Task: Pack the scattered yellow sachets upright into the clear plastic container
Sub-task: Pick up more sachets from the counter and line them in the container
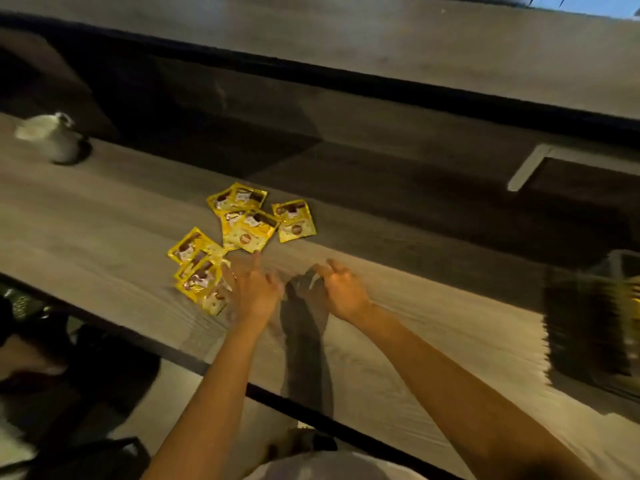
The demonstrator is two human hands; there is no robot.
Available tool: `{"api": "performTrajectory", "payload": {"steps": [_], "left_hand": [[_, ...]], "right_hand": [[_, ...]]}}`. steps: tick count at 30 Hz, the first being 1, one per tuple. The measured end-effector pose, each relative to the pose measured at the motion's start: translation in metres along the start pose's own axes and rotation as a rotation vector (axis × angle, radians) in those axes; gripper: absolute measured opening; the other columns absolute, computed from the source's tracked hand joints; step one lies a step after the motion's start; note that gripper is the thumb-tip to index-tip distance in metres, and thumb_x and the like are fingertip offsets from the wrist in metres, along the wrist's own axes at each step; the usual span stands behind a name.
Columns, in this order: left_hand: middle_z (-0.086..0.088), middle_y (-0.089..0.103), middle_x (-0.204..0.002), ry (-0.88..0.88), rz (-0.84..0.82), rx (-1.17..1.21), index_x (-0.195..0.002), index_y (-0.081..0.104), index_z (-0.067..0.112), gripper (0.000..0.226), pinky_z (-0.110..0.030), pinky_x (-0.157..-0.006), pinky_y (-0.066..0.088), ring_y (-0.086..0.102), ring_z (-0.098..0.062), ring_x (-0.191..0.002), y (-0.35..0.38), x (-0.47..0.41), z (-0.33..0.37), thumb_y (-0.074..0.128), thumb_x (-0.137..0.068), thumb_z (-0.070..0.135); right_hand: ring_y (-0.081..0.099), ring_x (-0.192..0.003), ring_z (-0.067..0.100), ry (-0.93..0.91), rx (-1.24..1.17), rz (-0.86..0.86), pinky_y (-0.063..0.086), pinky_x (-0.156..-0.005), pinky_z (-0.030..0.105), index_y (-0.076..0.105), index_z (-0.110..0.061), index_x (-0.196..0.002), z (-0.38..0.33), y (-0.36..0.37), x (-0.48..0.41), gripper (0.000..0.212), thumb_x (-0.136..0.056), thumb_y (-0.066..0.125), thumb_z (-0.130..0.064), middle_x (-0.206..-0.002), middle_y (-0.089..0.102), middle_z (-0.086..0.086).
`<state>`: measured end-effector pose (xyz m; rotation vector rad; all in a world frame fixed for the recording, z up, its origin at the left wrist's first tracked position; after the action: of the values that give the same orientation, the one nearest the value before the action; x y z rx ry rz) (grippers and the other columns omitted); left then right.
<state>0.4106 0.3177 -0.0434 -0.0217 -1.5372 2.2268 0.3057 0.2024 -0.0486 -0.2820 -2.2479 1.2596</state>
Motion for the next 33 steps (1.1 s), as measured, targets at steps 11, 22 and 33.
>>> {"api": "performTrajectory", "payload": {"steps": [11,22,33], "left_hand": [[-0.013,-0.008,-0.158,-0.053,-0.033,-0.123,-0.149,0.008,0.032,0.062,-0.066,-0.109,0.009,-0.007,-0.046,-0.142,-0.001,-0.098,-0.078,0.033,-0.095,0.050],[-0.013,0.050,-0.134,0.038,0.032,-0.309,-0.145,0.025,0.024,0.058,-0.050,-0.075,0.054,0.052,-0.038,-0.116,0.001,-0.170,-0.098,0.014,-0.096,0.052],[-0.022,0.026,-0.152,0.212,-0.039,-0.243,-0.144,0.032,0.029,0.067,-0.065,-0.106,0.021,0.023,-0.050,-0.138,0.012,-0.158,-0.071,0.010,-0.084,0.049]], "right_hand": [[-0.013,-0.144,0.039,0.050,0.125,-0.049,0.010,-0.111,0.064,0.007,-0.046,-0.144,-0.073,-0.006,-0.115,0.061,-0.092,0.040,-0.051,-0.156,-0.022,-0.003],[-0.033,-0.138,0.033,-0.155,0.259,-0.142,-0.003,-0.110,0.070,-0.002,-0.044,-0.144,-0.107,-0.017,-0.210,0.077,-0.085,0.044,-0.061,-0.154,-0.029,-0.005],[-0.024,-0.142,0.034,-0.187,0.272,-0.147,-0.011,-0.114,0.056,-0.003,-0.047,-0.143,-0.065,0.007,-0.199,0.068,-0.088,0.033,-0.064,-0.156,-0.022,-0.011]]}}
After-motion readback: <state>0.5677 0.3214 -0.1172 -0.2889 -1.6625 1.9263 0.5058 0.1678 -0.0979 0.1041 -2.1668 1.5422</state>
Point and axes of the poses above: each hand's wrist, its own x-axis away from the middle knuckle, its own y-axis out of the palm, z = x × y, the point moved 2 cm from there along -x, towards the middle knuckle
